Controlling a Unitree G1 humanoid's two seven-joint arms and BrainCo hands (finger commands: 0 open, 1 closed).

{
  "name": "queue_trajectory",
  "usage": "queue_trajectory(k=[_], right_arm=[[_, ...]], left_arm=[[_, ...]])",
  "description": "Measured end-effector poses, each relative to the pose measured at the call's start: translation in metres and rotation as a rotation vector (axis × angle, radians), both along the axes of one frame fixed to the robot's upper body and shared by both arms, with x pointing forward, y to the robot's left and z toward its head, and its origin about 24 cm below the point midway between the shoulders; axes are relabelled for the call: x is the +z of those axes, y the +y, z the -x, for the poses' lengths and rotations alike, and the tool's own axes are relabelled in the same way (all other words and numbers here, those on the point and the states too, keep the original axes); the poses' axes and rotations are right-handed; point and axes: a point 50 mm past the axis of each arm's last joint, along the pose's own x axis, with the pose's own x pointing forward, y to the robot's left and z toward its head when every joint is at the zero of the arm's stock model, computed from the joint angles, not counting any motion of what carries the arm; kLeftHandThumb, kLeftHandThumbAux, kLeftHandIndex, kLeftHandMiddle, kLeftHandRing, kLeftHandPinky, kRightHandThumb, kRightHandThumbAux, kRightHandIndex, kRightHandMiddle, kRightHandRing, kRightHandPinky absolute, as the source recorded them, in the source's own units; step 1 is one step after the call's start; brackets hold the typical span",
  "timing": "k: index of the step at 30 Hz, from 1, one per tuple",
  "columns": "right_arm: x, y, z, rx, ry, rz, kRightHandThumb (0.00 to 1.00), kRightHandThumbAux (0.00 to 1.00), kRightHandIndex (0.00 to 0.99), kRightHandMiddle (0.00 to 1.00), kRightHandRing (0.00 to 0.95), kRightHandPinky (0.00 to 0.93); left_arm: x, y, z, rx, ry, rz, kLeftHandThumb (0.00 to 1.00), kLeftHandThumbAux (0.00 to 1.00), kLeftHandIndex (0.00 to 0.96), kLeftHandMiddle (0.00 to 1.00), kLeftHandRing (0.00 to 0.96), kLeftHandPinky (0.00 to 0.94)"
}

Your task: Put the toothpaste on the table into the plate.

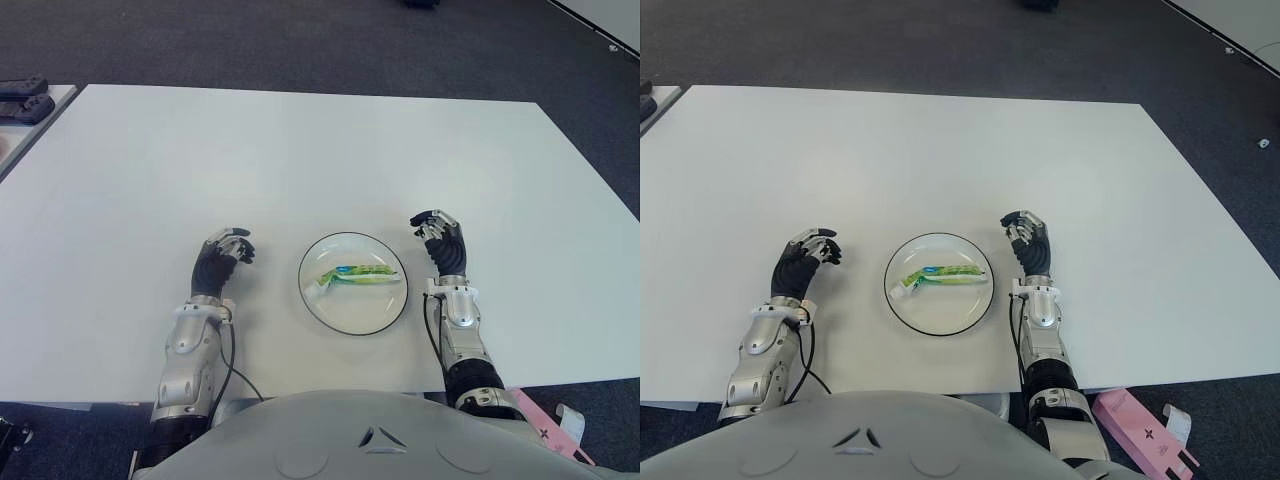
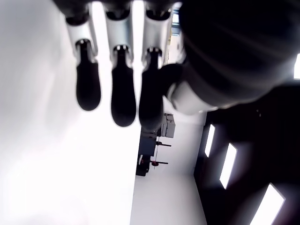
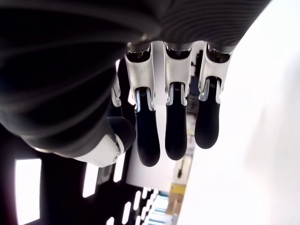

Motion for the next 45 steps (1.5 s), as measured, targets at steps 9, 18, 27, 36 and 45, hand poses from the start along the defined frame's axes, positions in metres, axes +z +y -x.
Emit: queue_trajectory(k=[9,18,27,36,45], right_arm=[[-0.002,0.001,0.003,0.03,0.092,0.01,0.711,0.732,0.425,0.467,0.477,0.477],[-0.001,0.0,0.008,0.023,0.145,0.008,0.711,0.732,0.424,0.46,0.467,0.462],[0.001,0.001,0.012,0.023,0.161,0.008,0.712,0.732,0.424,0.461,0.466,0.468],[0.003,0.002,0.015,0.029,0.171,0.01,0.714,0.732,0.425,0.47,0.471,0.479],[0.006,0.003,0.017,0.036,0.165,0.011,0.715,0.732,0.425,0.477,0.475,0.477]], left_arm=[[0.0,0.0,0.0,-0.001,0.0,-0.001,0.705,0.723,0.431,0.585,0.575,0.55],[0.0,0.0,-0.001,-0.001,-0.003,0.0,0.704,0.723,0.431,0.586,0.578,0.557],[0.0,0.0,-0.001,-0.002,-0.003,0.0,0.704,0.723,0.431,0.588,0.579,0.557],[0.0,-0.001,-0.001,-0.002,-0.002,0.0,0.705,0.723,0.431,0.588,0.579,0.558],[0.0,-0.001,-0.001,-0.003,0.001,0.001,0.706,0.723,0.431,0.586,0.58,0.552]])
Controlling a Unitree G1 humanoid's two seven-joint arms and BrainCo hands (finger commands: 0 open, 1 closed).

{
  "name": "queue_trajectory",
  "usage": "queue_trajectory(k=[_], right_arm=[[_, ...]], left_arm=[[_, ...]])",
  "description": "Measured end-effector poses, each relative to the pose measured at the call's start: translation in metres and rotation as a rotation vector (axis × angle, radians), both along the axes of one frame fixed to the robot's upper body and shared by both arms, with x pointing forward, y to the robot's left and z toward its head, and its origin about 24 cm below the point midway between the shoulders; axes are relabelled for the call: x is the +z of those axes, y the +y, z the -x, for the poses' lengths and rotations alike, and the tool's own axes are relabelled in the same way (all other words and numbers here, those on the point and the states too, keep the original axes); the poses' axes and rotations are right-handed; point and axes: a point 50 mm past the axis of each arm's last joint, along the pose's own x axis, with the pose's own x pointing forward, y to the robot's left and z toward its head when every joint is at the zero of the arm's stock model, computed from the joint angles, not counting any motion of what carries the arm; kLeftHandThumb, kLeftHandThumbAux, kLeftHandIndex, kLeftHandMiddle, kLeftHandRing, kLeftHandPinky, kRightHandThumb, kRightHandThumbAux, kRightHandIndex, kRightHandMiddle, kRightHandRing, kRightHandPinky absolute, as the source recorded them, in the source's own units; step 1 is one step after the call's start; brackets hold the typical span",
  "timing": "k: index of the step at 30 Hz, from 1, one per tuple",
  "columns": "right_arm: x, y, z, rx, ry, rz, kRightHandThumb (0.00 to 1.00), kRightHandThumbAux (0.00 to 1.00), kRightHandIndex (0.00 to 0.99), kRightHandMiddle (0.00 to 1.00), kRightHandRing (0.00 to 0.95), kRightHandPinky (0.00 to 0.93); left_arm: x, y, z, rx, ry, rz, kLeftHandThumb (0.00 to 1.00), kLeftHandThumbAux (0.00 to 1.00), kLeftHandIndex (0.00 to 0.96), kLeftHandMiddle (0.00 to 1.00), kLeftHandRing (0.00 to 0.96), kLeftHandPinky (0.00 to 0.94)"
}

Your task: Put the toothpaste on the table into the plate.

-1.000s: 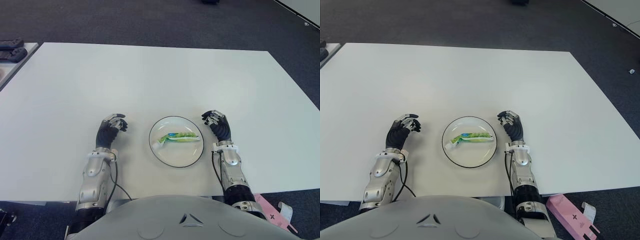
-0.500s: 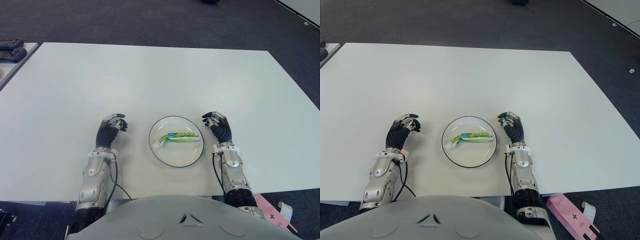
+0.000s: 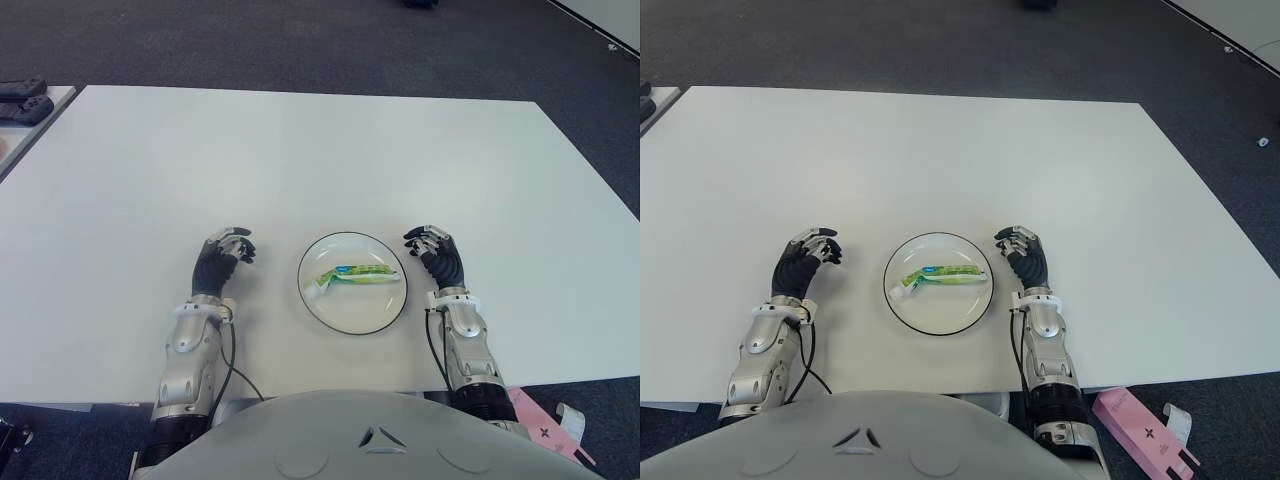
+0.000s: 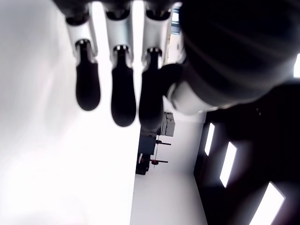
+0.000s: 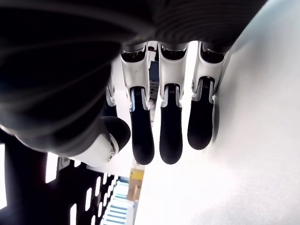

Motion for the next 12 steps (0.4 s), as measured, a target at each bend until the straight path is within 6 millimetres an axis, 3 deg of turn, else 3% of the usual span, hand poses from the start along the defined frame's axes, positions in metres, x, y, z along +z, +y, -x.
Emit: queue_trajectory(k=[12], right_arm=[[0.002,0.0007,0.0037,-0.005,0.003,0.006,0.716,0.732,0.427,0.482,0.472,0.479]], left_arm=[[-0.0006,-0.0001,0.0001,0.0,0.006,0.001,0.705,0.723,0.43,0.589,0.583,0.56]])
